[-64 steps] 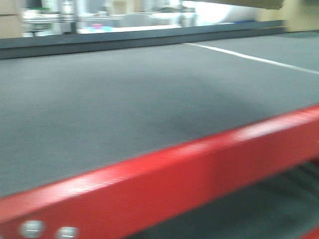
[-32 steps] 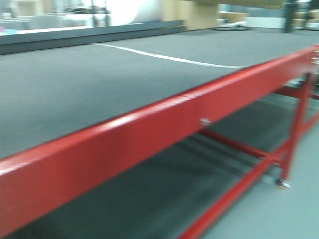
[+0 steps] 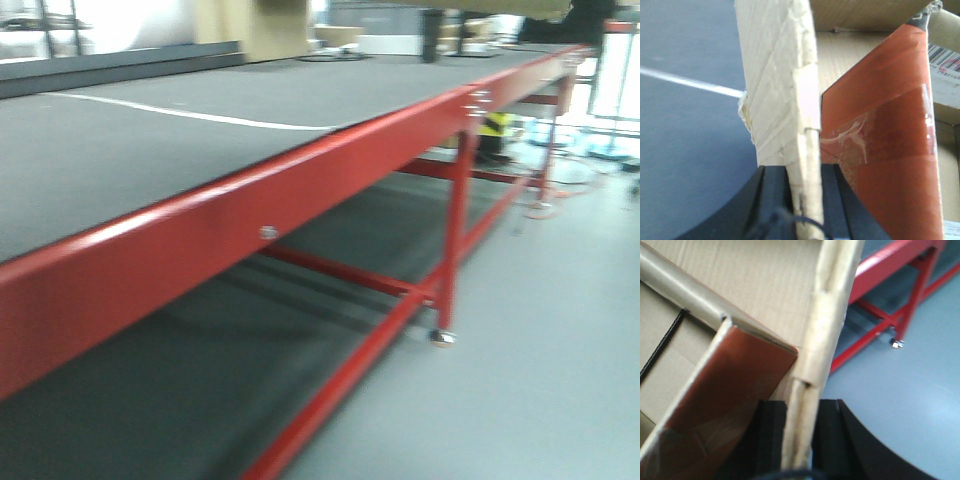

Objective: Stack two boxes on right shelf middle
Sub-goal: 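Hold the boxes in both grippers while driving to the steel shelf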

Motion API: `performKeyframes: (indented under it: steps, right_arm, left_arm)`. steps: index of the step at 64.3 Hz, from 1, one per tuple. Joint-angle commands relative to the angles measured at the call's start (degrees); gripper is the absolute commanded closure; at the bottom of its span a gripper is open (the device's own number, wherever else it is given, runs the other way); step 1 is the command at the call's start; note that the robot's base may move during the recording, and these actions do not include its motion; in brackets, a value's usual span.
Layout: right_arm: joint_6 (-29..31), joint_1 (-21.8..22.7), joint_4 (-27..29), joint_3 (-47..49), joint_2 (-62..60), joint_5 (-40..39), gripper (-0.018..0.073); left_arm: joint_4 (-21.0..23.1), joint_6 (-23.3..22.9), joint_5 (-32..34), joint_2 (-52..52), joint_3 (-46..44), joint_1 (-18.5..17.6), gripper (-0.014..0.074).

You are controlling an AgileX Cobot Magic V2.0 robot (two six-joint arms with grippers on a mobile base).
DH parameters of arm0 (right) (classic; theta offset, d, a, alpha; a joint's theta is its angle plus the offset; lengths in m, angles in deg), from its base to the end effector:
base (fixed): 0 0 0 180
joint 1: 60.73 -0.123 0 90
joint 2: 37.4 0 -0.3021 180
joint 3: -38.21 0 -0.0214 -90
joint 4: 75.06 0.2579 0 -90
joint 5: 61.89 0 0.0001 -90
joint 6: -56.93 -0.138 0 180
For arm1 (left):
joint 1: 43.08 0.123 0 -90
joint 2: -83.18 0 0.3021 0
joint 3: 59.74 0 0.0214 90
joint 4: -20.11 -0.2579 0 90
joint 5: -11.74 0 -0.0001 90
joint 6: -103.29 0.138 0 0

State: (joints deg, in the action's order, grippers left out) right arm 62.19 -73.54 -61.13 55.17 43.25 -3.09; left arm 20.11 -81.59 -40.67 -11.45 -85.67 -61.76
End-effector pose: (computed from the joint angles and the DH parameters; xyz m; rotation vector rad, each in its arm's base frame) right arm 0.2740 0.0914 0.4835 -0.3226 2.1094 0.3735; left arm 0.2983 -0.1008 0.5222 0.2357 1.9477 -0.2709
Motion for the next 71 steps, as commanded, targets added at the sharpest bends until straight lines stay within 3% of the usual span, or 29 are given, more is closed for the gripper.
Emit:
performKeyframes:
  steps: [1,71]
  right_arm:
    - [0.9,0.56,-1.78,0.71,-0.65,-0.37,0.0711]
    - [0.9,0.56,-1.78,0.71,-0.65,-0.37,0.0711]
  left_arm:
    - [-0.81,0.14,5.47,-1.14,-0.6,0.12,0.0708]
    - [-0.81,0.14,5.47,-1.14,-0.6,0.12,0.0708]
